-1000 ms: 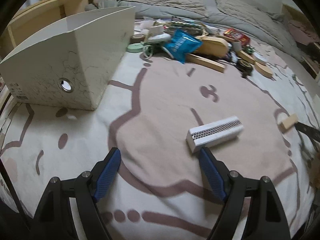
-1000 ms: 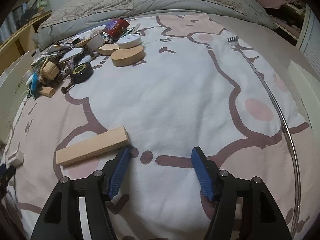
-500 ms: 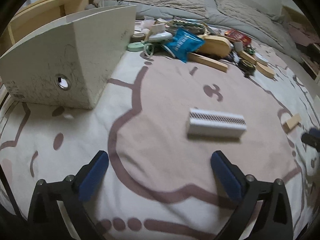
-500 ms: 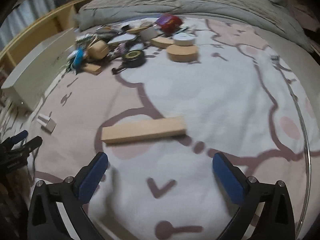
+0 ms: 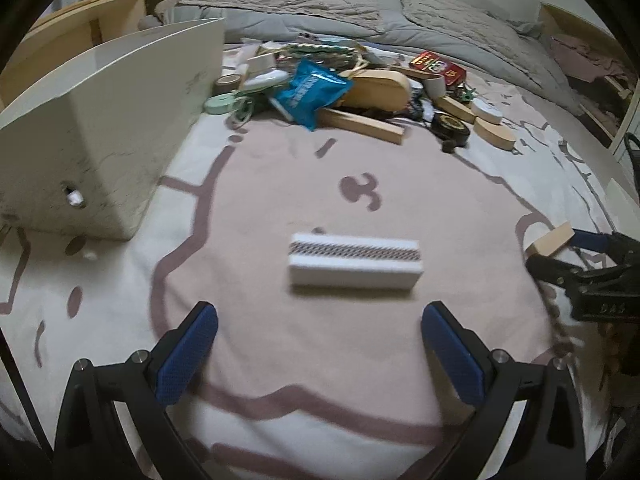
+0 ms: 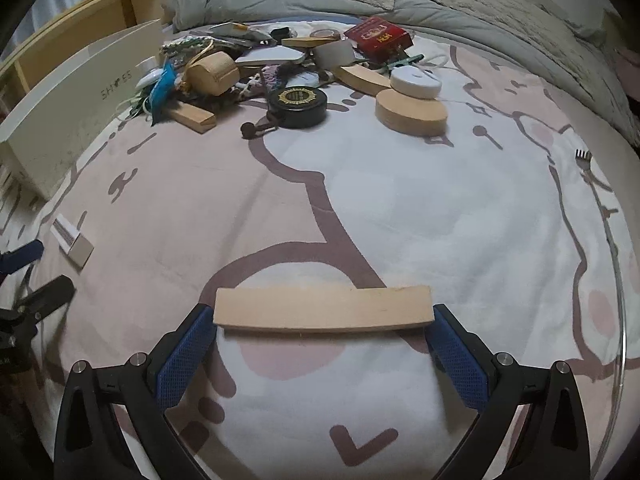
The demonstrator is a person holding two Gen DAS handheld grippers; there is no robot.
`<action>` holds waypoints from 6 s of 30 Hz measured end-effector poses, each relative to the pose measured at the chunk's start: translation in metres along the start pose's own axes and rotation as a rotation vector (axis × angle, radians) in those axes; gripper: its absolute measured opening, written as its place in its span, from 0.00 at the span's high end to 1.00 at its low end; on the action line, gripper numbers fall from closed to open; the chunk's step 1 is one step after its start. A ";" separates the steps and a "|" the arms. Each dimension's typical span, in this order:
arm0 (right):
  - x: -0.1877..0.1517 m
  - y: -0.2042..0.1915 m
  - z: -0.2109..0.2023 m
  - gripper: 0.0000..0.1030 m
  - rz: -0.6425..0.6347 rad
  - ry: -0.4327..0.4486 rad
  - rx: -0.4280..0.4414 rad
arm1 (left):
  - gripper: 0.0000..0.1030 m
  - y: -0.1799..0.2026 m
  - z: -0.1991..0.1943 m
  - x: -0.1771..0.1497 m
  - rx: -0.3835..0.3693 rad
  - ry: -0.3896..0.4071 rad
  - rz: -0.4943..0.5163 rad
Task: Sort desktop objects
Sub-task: 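Grasp the wooden stick lengthwise with right gripper while left grasps the white box, then carry both objects to the shoe box while left releases the white box inside, then lower the wooden stick into the shoe box and open the right gripper, then withdraw both tools from the shoe box back toward the pile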
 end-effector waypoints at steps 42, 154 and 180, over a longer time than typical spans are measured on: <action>-0.023 0.000 -0.030 0.04 0.124 0.076 -0.015 | 0.36 0.015 -0.007 0.022 -0.081 0.090 0.061; 0.212 -0.339 -0.076 0.03 -0.858 0.194 -0.022 | 0.01 -0.193 -0.223 0.069 0.282 0.455 -0.120; 0.212 -0.290 -0.153 0.00 -0.474 0.389 0.259 | 0.00 -0.176 -0.221 0.070 0.272 0.411 -0.131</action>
Point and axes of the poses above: each gripper's, at about its wrist camera, not at the fingertips, and z roughly the way its jaws point, y to its right, x to its top, the point moved 6 cm from there along z, roughly the way its jaws point, and after that the axes turned 15 degrees about -x, right-handed, at the moved point
